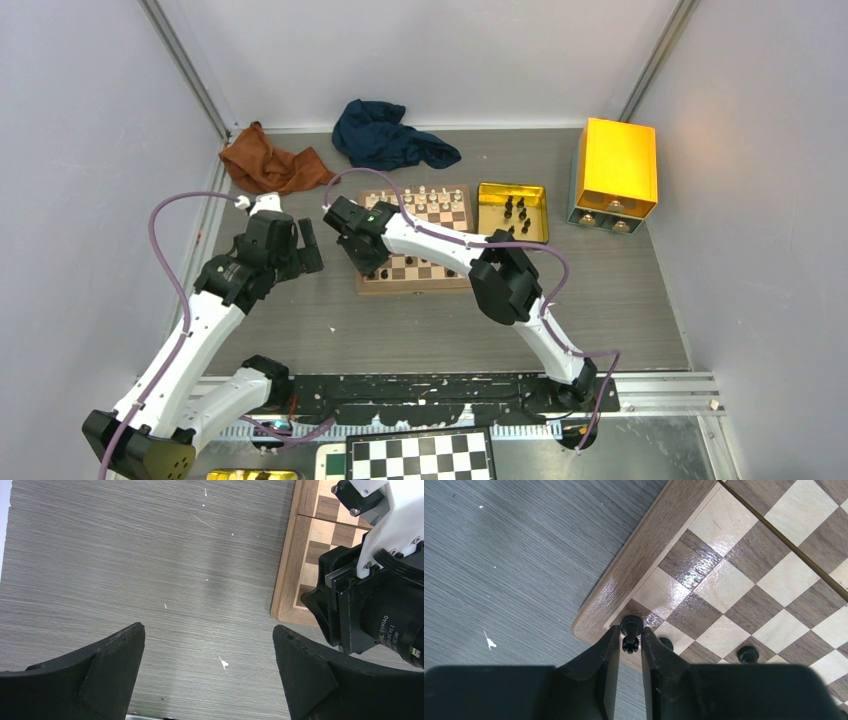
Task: Set up the chess pieces on the board
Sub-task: Place the chess piece on the chessboard.
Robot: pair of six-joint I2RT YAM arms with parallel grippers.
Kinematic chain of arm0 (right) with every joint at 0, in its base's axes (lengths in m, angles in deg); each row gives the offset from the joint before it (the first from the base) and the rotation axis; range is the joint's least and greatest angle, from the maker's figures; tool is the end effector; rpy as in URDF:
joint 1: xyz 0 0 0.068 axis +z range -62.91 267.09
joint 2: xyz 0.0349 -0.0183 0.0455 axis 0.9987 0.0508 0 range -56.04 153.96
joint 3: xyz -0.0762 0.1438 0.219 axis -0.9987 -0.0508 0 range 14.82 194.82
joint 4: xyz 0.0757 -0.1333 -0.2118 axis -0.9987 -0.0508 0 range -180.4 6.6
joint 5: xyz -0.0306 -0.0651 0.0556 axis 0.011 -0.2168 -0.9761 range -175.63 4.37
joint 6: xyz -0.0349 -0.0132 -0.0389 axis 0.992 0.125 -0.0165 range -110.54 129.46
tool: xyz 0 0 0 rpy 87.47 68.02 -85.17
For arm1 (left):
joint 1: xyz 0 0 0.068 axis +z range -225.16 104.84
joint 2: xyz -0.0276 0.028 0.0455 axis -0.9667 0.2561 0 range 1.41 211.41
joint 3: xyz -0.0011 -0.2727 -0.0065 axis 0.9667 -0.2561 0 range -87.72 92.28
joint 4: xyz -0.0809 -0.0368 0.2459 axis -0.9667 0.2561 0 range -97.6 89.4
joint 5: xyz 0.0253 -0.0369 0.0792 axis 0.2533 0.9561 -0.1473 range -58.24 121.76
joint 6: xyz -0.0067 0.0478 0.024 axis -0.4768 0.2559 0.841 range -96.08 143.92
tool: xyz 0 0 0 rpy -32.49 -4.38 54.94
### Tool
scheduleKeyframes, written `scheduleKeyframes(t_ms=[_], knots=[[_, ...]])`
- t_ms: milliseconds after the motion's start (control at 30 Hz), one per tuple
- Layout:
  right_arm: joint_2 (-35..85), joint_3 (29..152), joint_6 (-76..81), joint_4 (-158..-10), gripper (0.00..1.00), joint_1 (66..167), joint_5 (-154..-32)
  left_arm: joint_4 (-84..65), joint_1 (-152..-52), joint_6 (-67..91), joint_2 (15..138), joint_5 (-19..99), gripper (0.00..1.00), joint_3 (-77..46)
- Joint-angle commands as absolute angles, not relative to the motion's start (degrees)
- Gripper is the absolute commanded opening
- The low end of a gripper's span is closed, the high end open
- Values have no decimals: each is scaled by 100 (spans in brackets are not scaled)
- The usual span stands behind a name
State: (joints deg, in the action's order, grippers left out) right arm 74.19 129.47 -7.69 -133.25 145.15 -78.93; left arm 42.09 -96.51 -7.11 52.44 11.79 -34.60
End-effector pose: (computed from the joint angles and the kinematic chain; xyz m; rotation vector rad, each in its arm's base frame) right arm 0.2617 0.4121 0.2075 -0.9189 2.5626 0.2354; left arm 0.1620 -0.0503 0.3083 -0.3554 2.3109 -0.0308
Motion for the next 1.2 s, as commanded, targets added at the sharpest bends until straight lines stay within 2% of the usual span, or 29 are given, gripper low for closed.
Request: scheduleKeyframes(t_ms=[0, 133, 633, 867, 1167], knots=[[7270, 13023, -683, -13256, 30, 14559, -7848, 4031, -9625, -704, 5212, 1093, 100, -3448], [7233, 13046, -663, -13246, 33, 14561, -7842, 4030, -9623, -707, 5214, 1102, 99, -3441], [6934, 13511, -519, -13354, 34, 14468, -7524, 4040, -9626, -694, 5310, 1115, 100, -3277], [6427, 13130, -581, -13030, 34, 14137, -7280, 4043, -9625, -690, 5429, 1128, 100, -3219], [5431, 12241, -656, -12435, 34, 13198, -6772, 3978, -9619, -671, 5666, 1205, 100, -3150]])
